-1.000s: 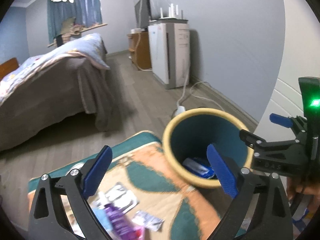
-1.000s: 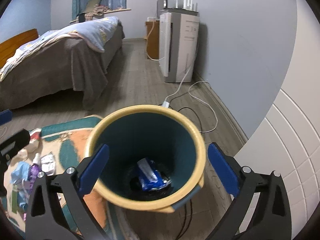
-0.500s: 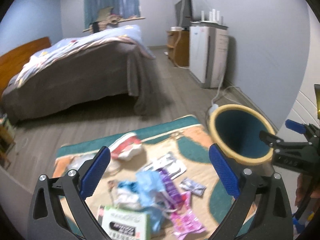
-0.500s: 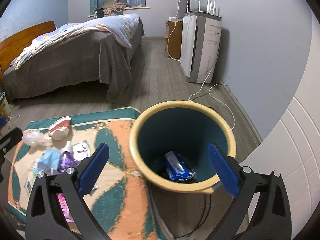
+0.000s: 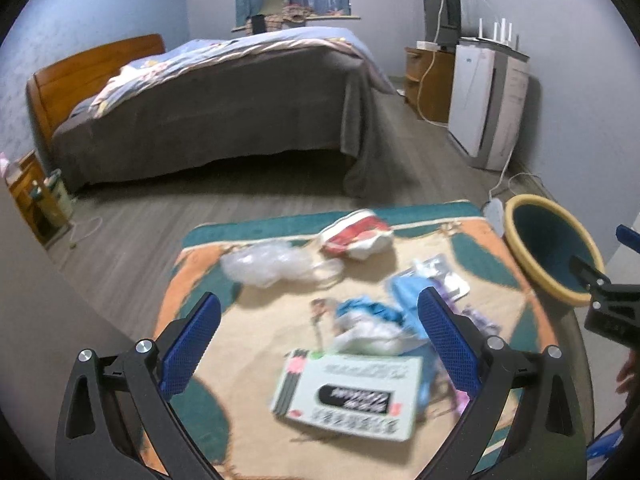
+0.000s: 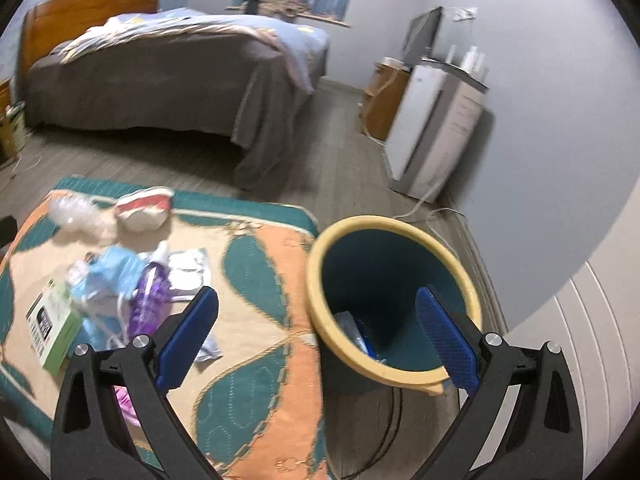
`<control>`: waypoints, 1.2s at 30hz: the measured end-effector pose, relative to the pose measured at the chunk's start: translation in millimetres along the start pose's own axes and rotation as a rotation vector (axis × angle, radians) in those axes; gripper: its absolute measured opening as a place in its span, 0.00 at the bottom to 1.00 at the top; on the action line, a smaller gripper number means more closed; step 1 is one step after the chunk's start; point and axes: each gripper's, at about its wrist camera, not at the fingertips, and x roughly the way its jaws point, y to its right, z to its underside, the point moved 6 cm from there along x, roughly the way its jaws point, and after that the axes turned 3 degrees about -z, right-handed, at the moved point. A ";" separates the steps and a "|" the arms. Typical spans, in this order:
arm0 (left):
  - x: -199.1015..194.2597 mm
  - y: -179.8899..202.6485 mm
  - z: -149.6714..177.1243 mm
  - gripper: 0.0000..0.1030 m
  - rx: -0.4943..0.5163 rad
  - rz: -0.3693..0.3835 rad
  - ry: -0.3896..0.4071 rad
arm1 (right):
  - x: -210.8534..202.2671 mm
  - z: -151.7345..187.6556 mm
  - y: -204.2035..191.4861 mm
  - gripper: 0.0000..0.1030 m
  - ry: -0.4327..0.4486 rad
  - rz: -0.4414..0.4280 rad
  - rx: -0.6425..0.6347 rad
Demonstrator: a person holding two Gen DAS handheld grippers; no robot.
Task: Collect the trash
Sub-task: 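Lower the right tool onto the white COLTALIN box and close it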
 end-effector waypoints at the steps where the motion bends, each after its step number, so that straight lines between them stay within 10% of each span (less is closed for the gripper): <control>1: -0.1 -6.5 4.5 0.95 0.002 -0.004 -0.001 | 1.2 0.8 -4.7 0.94 -0.005 -0.022 -0.006; 8: 4.5 -20.5 34.2 0.95 0.072 -0.016 -0.039 | 7.4 9.1 -38.7 0.94 -0.073 -0.269 0.041; 21: 23.1 -29.5 80.5 0.95 0.129 -0.004 -0.145 | 17.5 17.4 -80.4 0.94 -0.160 -0.379 0.019; 36: 22.6 -90.1 65.5 0.95 0.012 -0.093 -0.128 | 7.5 23.5 -212.9 0.94 -0.184 -0.636 -0.404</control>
